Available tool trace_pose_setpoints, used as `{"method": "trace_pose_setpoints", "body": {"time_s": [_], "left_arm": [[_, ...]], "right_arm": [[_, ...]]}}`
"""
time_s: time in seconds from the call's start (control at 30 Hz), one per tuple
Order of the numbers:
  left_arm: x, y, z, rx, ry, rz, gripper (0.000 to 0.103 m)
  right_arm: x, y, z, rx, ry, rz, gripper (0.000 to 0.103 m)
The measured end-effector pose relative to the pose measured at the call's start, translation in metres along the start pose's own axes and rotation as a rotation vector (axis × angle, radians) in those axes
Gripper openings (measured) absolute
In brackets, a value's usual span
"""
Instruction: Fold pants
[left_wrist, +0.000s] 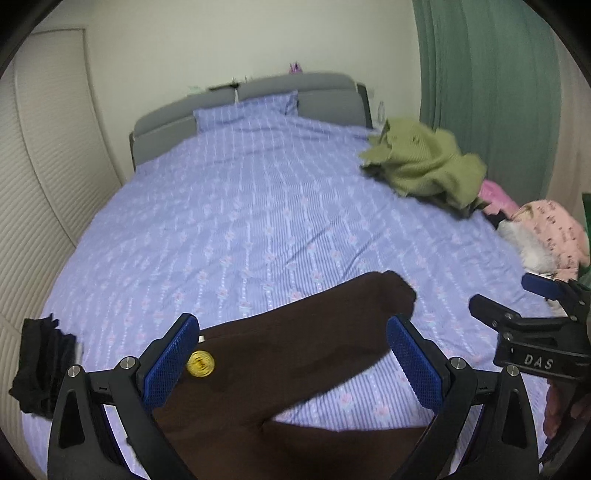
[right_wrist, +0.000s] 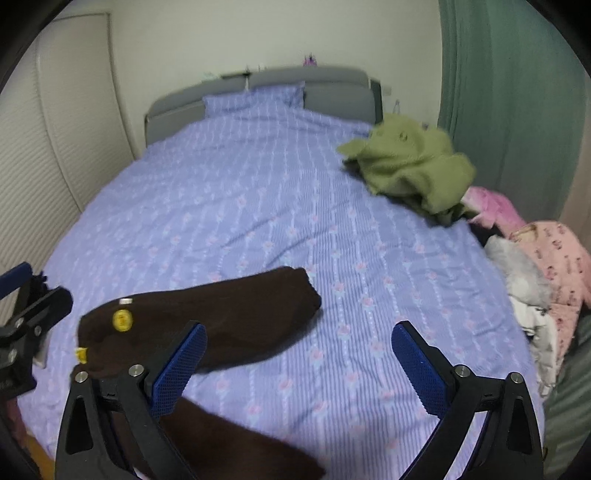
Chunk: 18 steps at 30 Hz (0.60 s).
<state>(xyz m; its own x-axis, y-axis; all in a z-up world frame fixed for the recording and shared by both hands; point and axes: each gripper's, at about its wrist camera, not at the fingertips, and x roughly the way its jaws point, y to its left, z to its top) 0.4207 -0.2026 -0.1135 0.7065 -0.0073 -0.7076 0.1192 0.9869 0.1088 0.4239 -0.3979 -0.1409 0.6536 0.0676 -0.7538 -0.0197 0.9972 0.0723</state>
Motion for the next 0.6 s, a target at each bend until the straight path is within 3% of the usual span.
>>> {"method": "trace_pose_setpoints", "body": {"time_s": [0.27, 0.37, 0.6], "left_arm": [[0.101, -0.026, 0.008, -0.006, 0.155, 0.013, 0.103], [0.123, -0.033, 0.008, 0.007, 0.179, 0.01, 0.103], [0.165, -0.049, 0.011, 0.033, 0.237, 0.006, 0.103]], "right_arm": [[0.128, -0.031, 0.013, 0.069, 0.188, 0.053, 0.079], [0.162, -0.037, 0.014, 0.089, 0.224, 0.071, 0.078], [0.221, -0.047, 0.009, 0.19, 0.323, 0.114, 0.063]]}}
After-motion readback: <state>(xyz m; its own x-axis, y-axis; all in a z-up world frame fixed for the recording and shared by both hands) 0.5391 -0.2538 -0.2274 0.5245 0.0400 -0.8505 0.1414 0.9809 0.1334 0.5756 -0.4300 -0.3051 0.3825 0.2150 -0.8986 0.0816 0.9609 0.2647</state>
